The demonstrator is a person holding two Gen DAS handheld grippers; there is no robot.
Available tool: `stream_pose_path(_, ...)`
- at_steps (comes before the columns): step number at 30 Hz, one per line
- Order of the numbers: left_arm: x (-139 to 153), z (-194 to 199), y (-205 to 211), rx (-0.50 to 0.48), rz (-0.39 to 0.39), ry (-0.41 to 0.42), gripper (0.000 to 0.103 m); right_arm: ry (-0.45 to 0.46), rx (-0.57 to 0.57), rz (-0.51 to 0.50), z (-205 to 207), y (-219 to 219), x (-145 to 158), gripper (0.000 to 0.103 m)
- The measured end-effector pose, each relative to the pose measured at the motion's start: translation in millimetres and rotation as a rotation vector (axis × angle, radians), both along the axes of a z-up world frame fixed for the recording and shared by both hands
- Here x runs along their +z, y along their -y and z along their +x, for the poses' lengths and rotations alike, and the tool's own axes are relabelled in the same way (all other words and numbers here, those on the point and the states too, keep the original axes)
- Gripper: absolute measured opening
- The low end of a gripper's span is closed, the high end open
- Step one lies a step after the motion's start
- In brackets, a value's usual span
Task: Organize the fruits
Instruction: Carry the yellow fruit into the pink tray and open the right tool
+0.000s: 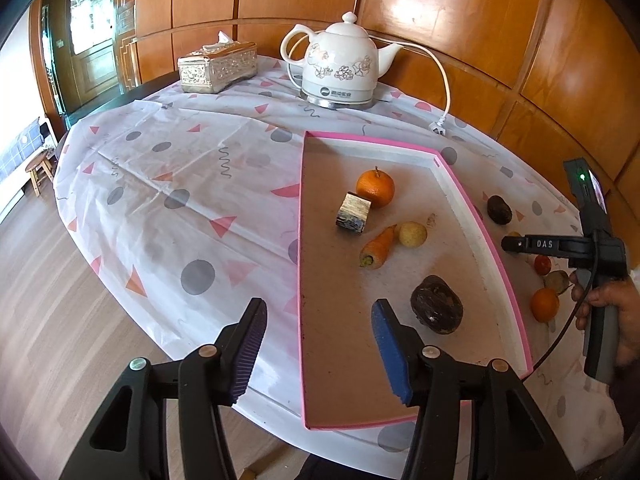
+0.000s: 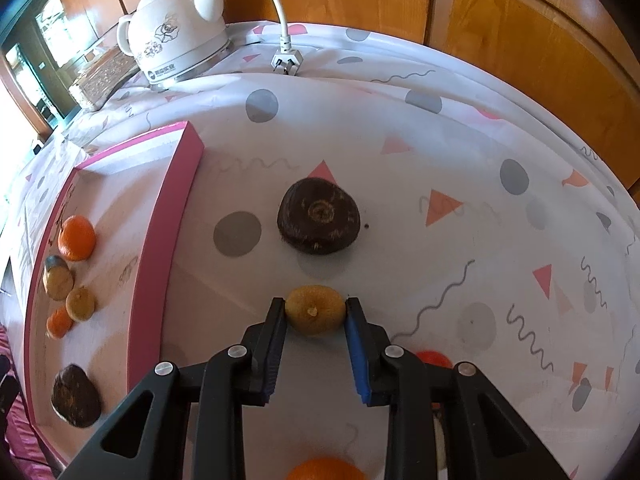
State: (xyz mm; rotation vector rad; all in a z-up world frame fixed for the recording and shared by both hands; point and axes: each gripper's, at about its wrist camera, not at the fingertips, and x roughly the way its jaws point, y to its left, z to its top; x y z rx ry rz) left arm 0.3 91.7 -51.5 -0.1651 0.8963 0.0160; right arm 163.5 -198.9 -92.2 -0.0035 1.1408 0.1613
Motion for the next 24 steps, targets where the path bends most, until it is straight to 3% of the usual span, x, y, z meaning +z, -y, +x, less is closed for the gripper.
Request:
stream_pose_path(16,2.1,-4.7,1.0,0.008,-0.017,0.004,0.06,0.006,0.019,0.024,-25.2,0.6,0.7,0.029)
stream_pose_path(24,3.5,-5.6,2.0,0.011,-0.018,0.01,0.06,0.063,0.043,0.056,-46.2,-0.2,17.7,0.029)
